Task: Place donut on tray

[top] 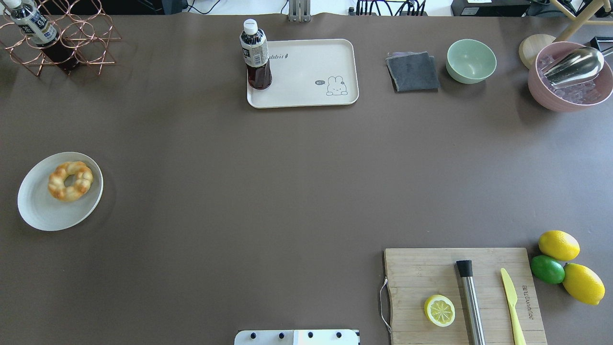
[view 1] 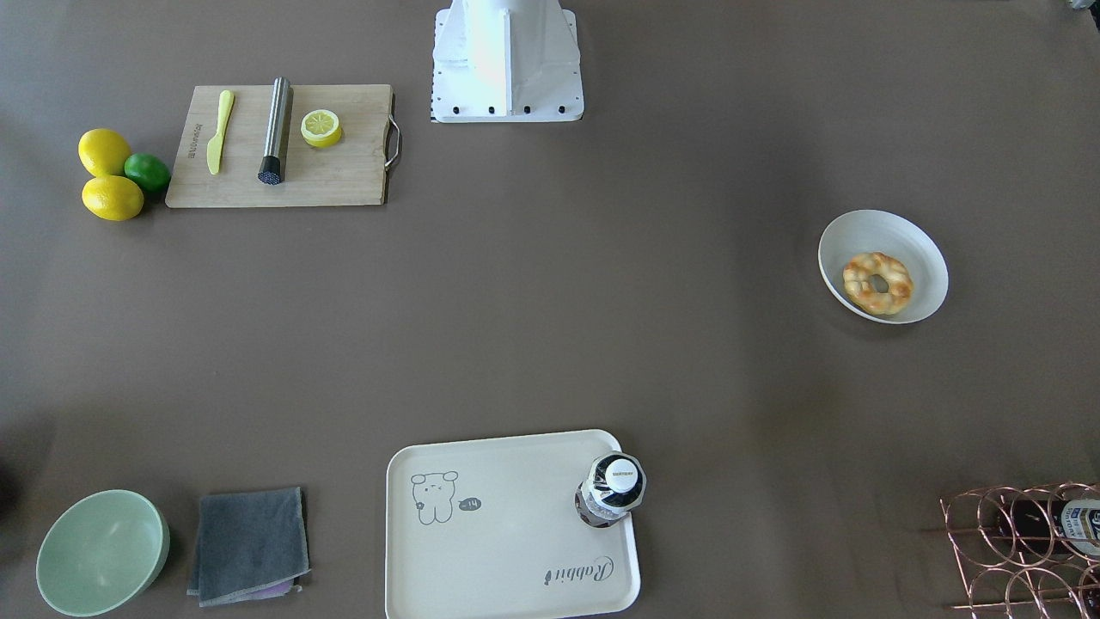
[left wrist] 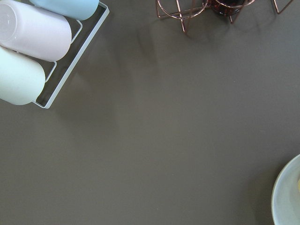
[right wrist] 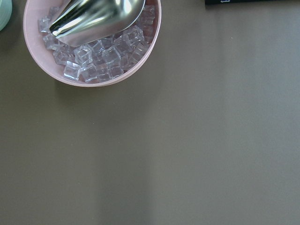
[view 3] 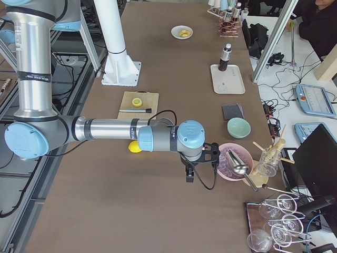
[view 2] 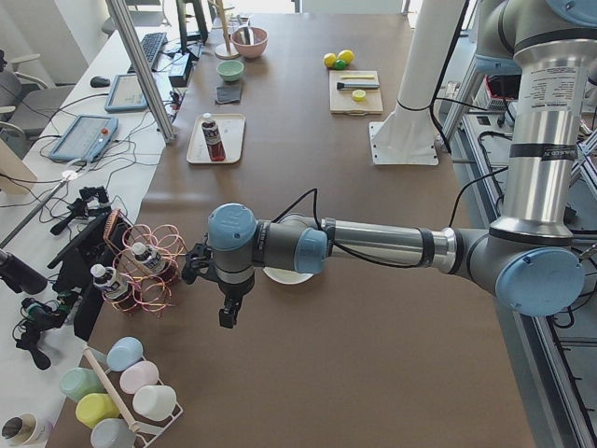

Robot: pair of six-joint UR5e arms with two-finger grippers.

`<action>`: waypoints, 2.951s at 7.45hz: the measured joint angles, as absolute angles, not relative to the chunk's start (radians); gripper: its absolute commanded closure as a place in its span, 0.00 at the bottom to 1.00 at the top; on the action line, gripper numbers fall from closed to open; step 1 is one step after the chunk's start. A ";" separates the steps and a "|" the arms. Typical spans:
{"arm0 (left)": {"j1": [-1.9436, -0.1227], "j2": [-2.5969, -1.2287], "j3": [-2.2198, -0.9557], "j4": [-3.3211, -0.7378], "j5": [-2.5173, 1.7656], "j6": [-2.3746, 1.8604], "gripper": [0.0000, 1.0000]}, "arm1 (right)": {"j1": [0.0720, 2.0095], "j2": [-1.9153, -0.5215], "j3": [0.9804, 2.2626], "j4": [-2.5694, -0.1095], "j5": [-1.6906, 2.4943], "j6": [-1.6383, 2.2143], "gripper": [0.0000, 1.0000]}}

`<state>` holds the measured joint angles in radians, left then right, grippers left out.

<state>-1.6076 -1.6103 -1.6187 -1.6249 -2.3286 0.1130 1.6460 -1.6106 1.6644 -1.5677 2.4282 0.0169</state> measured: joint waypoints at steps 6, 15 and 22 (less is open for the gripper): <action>-1.608 -1.618 -1.619 -1.627 -2.329 0.111 0.02 | 1.646 -1.610 1.664 -1.567 2.430 0.017 0.00; -1.585 -1.647 -1.611 -1.638 -2.328 0.119 0.02 | 1.646 -1.596 1.664 -1.567 2.437 0.027 0.00; -1.587 -1.638 -1.625 -1.638 -2.326 0.113 0.02 | 1.646 -1.607 1.669 -1.563 2.436 0.028 0.00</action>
